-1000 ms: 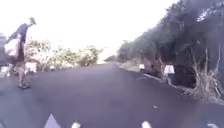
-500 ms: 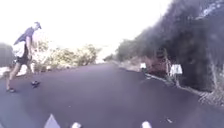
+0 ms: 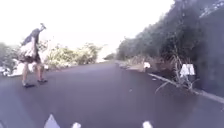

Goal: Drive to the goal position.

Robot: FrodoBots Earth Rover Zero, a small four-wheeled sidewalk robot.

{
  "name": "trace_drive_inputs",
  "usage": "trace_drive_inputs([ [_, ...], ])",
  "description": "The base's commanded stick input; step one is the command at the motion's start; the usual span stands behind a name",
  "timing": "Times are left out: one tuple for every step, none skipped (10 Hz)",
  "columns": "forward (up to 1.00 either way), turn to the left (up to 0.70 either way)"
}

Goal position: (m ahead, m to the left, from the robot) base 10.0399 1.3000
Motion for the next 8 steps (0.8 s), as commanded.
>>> trace_drive_inputs([
  [0.85, -0.31],
  [0.85, -0.28],
  [0.85, 0.00],
  [0.85, 0.00],
  [0.85, -0.34],
  [0.85, -0.34],
  [0.85, -0.34],
  [0.85, -0.34],
])
